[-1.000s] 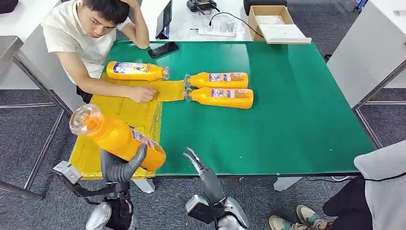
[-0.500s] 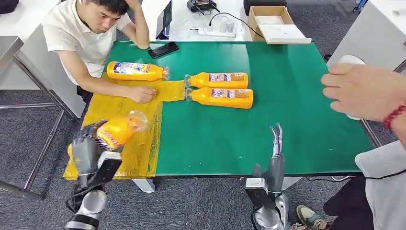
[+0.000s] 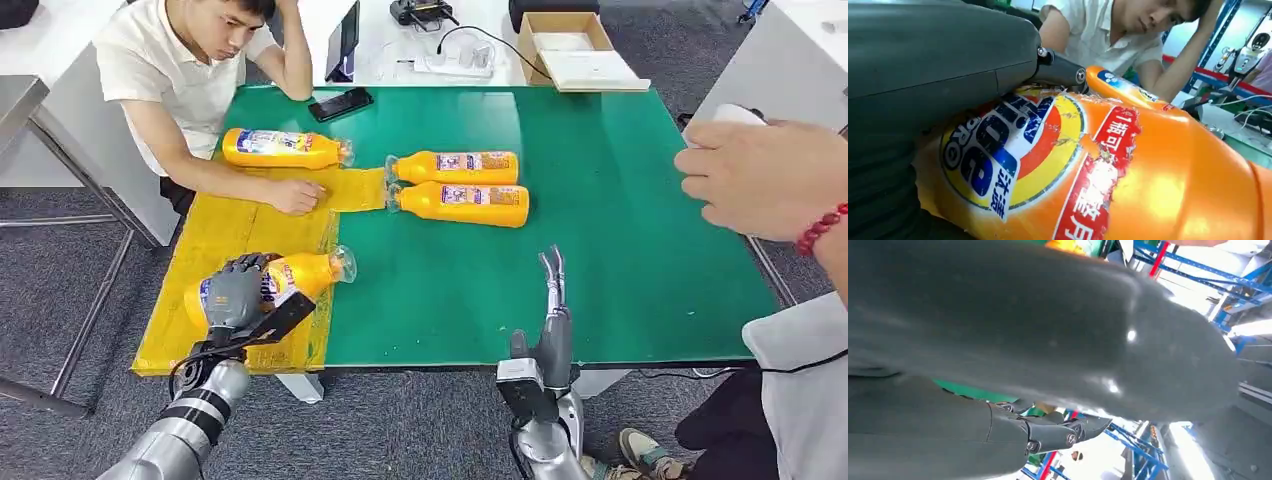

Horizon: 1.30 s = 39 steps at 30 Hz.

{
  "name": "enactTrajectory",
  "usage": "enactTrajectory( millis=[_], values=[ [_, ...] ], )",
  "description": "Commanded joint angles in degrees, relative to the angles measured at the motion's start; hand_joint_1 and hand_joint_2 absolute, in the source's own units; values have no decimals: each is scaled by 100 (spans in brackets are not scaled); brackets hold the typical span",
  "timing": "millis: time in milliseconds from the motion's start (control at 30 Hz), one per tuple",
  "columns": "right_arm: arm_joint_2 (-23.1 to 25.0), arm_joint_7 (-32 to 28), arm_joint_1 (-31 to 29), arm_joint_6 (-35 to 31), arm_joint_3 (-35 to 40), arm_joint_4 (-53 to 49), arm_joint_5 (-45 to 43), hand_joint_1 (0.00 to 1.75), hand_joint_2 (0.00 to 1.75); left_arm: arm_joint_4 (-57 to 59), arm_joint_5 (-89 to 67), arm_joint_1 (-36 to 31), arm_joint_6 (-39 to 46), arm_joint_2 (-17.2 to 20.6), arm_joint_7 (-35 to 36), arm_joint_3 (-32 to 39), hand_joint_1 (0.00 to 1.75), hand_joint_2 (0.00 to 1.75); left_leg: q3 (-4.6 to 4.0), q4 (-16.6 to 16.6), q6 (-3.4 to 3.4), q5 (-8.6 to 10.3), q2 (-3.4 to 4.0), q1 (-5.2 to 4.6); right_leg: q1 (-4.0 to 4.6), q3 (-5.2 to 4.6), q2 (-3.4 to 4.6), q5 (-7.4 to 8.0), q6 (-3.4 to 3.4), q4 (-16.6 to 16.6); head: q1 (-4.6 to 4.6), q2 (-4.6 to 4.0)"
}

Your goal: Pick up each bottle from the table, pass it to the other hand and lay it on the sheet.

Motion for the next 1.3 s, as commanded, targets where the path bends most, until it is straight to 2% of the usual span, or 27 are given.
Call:
enactTrajectory(
  millis=[33, 167, 333, 433, 533, 900, 1000, 1033, 1100, 1133, 1300],
  values=[
    [41, -113, -127, 39, -27, 588, -100, 0, 0, 645, 537, -164, -467, 1, -178, 78, 0, 175, 34, -11, -8, -4, 9, 2, 4, 31, 1, -4, -11, -8, 0, -2],
    [39, -112, -124, 50, -30, 569, -105, 0, 0, 583, 591, -155, -585, 9, -185, 54, 0, 175, 27, -6, -6, -3, 6, 4, 6, 24, -2, -3, -8, -7, 2, 0],
    [34, -144, -121, 104, -96, 553, -101, 0, 0, -295, 252, 80, -1504, 351, 4, -938, 0, 175, 32, -7, -6, -7, 9, 3, 5, 28, 0, -8, -8, -4, 2, -2],
    [38, -144, -116, 107, -110, 557, -97, 0, 0, -381, 226, 110, -1624, 365, 79, -1038, 0, 175, 28, -7, -6, -5, 5, 3, 5, 25, -1, -7, -8, -3, 0, 0],
    [48, -158, -125, 116, -125, 604, -48, 0, 0, -536, 135, 191, -2041, 479, 149, -1433, 0, 175, 34, -8, -7, -6, -9, 3, 5, 34, -9, -8, -8, -7, 2, 0],
    [51, -169, -90, 94, -150, 581, -25, 0, 0, -714, 323, 336, -2047, 459, 78, -1443, 0, 175, 24, -7, -3, -1, -19, -1, -1, 29, -17, -4, -5, -4, 2, 0],
    [36, -176, 25, 49, -205, 490, 1, 0, 0, -1567, 852, 749, -1299, 237, -427, -1195, 0, 175, 26, -8, -4, -2, -19, -1, 0, 30, -17, -5, -5, -5, 2, 0],
    [32, -184, 50, 47, -205, 472, 3, 0, 0, -2071, 1405, 968, -1009, 72, -955, -1004, 0, 175, 39, -9, -6, -9, -15, 1, 3, 43, -18, -11, -8, -7, 0, 0],
    [27, -199, 66, 20, -177, 468, 7, 0, 0, -2932, 2254, 1287, -1214, -53, -1179, -964, 0, 175, 23, -4, -2, -4, -21, 0, 1, 27, -24, -8, -3, -3, 2, 0],
    [20, -199, 75, -8, -143, 456, -4, 0, 0, -3514, 3103, 1477, -1577, -76, -1285, -953, 0, 175, 32, -3, -3, -10, -18, 2, 4, 35, -25, -14, -6, -3, 0, 0],
    [-16, -199, 86, -159, -59, 493, -12, 0, 0, -4692, 4571, 1872, -1659, -228, -1750, -554, 0, 175, 6, 3, -2, -9, -11, 3, 4, 12, -15, -8, -3, -3, 2, 0]
  ],
)
